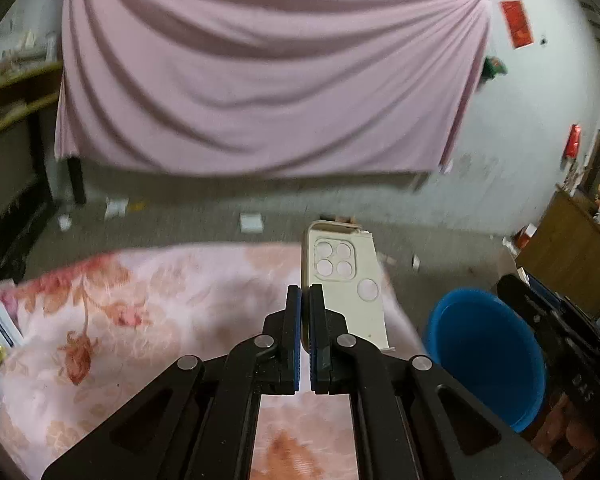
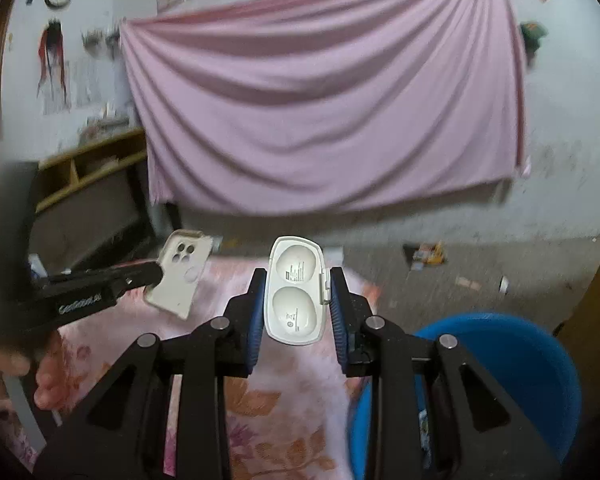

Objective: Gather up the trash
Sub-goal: 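Carry both cases over the blue basin and open both tools to drop them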

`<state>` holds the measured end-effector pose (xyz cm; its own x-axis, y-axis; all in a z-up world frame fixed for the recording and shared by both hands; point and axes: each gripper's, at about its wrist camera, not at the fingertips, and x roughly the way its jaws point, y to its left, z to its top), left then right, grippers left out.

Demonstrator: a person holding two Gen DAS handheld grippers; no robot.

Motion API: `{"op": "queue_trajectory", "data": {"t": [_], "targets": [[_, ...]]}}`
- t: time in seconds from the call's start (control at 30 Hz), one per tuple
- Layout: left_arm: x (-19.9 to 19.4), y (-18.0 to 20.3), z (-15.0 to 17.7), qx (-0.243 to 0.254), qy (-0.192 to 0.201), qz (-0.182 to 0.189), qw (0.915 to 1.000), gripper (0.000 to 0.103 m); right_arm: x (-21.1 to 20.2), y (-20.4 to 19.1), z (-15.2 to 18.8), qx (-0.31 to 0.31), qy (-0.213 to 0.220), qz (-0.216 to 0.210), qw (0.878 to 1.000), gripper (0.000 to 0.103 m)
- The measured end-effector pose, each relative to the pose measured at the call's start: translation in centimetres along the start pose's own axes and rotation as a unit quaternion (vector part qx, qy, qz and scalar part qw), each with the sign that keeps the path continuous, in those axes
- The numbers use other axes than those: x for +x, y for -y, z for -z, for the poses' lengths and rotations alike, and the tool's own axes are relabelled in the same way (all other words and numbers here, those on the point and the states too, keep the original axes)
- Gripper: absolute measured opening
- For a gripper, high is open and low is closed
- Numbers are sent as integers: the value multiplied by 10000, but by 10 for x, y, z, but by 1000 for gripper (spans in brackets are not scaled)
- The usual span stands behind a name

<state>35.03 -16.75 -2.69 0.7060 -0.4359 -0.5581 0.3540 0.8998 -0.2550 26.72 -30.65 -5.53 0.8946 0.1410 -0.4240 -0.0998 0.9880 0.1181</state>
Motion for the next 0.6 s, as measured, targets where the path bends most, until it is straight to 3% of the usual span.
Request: {"op": "queue_trajectory", "data": {"t": [0.17, 0.33, 0.6], "targets": [[-29, 35, -11, 205, 687, 269, 9971, 1, -38, 15, -9, 87, 803, 253, 9964, 56], [-46, 66, -24, 321, 1125, 604, 9913, 1, -72, 33, -10, 113, 1427, 657, 9875, 56], [-52, 122, -31, 697, 1443, 1006, 9819, 1, -101, 71, -9, 466, 1690, 1104, 9783, 56]]}}
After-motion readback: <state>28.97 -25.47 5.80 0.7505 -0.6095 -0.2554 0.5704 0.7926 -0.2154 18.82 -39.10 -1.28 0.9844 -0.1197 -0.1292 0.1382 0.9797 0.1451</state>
